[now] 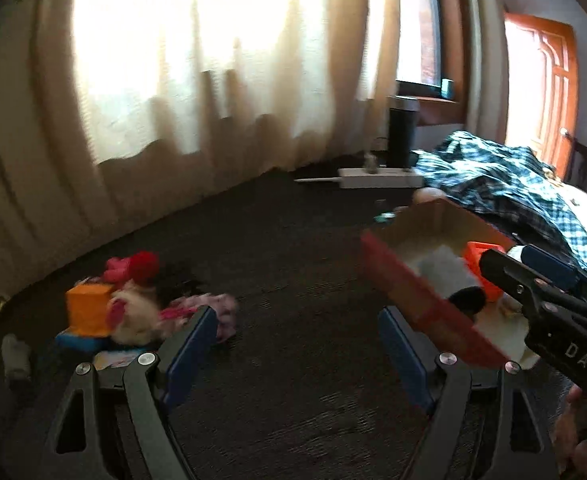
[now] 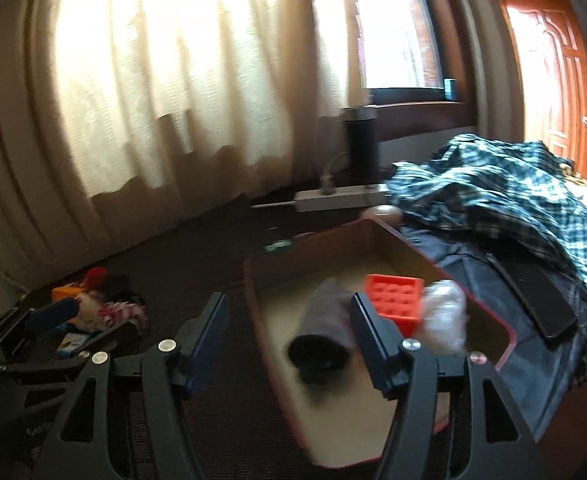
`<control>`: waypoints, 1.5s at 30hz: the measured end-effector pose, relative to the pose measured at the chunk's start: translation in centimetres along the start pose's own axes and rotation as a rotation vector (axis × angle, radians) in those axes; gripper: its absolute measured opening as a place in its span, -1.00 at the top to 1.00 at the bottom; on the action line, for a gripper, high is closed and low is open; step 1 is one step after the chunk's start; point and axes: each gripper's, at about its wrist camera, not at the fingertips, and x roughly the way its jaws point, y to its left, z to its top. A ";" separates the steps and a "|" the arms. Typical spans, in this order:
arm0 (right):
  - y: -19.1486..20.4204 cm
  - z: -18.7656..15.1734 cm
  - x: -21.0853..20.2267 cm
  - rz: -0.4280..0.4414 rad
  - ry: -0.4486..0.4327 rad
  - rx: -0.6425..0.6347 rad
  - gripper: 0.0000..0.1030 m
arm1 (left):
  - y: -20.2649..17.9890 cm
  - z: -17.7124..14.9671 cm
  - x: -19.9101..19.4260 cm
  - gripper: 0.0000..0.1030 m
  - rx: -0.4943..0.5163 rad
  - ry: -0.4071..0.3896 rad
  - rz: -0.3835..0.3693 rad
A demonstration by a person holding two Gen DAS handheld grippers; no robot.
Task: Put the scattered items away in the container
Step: 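Move both grippers back toward the pink leopard plush and grey sock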
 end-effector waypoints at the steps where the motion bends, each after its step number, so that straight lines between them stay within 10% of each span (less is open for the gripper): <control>1: 0.8 -0.1 0.1 0.011 0.004 -0.013 -0.35 | 0.9 -0.3 -0.1 -0.64 -0.014 0.002 0.011; 21: 12.3 -2.2 4.5 0.129 0.163 -0.180 -0.54 | 21.1 -7.3 -2.3 -0.65 -0.371 0.056 0.322; 45: 20.9 -2.4 10.9 0.166 0.222 -0.329 -0.54 | 26.8 -9.2 -1.5 -0.65 -0.468 0.088 0.454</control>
